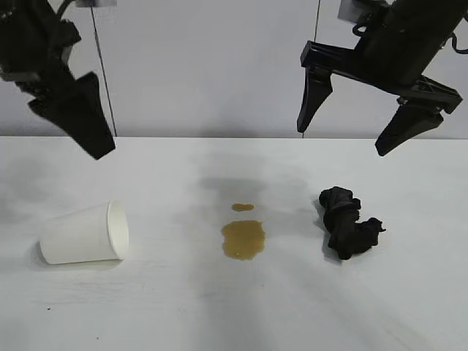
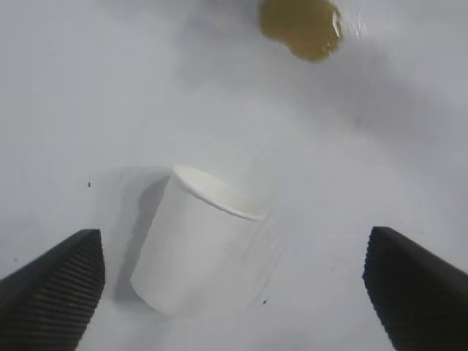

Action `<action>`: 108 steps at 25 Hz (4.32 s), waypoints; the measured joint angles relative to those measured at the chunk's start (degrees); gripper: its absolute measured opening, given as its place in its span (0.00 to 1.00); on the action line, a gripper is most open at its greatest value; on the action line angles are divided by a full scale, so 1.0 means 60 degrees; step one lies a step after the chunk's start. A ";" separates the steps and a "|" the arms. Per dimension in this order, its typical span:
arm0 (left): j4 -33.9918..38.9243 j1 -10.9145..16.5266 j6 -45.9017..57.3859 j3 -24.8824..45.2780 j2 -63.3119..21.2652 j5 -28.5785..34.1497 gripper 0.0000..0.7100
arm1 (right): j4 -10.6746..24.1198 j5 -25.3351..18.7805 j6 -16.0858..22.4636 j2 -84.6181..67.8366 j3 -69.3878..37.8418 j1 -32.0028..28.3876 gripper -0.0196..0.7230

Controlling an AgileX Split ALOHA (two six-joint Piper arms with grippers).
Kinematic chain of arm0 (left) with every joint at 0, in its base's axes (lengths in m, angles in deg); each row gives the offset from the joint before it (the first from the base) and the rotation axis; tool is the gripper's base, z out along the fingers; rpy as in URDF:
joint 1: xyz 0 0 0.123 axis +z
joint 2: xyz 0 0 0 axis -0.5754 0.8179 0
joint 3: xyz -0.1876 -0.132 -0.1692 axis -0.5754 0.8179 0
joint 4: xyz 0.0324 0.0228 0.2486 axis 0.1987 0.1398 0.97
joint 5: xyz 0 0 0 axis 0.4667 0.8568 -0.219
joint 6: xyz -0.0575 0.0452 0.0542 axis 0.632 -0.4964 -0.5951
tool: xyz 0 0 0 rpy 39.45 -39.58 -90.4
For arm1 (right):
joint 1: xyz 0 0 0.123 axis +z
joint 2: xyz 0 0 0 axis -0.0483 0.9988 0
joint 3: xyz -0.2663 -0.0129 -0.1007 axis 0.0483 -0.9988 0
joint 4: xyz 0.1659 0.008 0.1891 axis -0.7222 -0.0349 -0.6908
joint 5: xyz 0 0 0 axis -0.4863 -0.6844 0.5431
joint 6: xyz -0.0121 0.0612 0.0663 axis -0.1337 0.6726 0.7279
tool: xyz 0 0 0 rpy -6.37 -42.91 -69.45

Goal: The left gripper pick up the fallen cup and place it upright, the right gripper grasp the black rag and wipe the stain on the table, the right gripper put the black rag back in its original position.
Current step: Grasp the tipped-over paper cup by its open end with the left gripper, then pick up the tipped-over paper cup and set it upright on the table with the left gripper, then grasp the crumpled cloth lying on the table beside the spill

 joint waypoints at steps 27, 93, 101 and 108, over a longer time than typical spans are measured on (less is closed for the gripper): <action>0.1192 -0.0317 -0.0483 0.2100 0.1550 -0.3617 0.98 | 0.0000 0.0026 -0.0050 0.0000 0.0000 0.0000 0.96; -1.3527 0.4691 -1.6732 0.4209 0.4092 0.1454 0.88 | 0.0000 0.0056 -0.0138 0.0000 0.0000 0.0000 0.96; -1.3516 0.4691 -1.5424 0.4209 0.3525 0.1412 0.97 | 0.0000 0.0056 -0.0138 0.0000 0.0000 0.0000 0.96; -1.2260 0.4386 -0.9588 0.4207 -0.0152 -0.1895 0.98 | 0.0000 0.0056 -0.0138 0.0000 0.0000 0.0000 0.96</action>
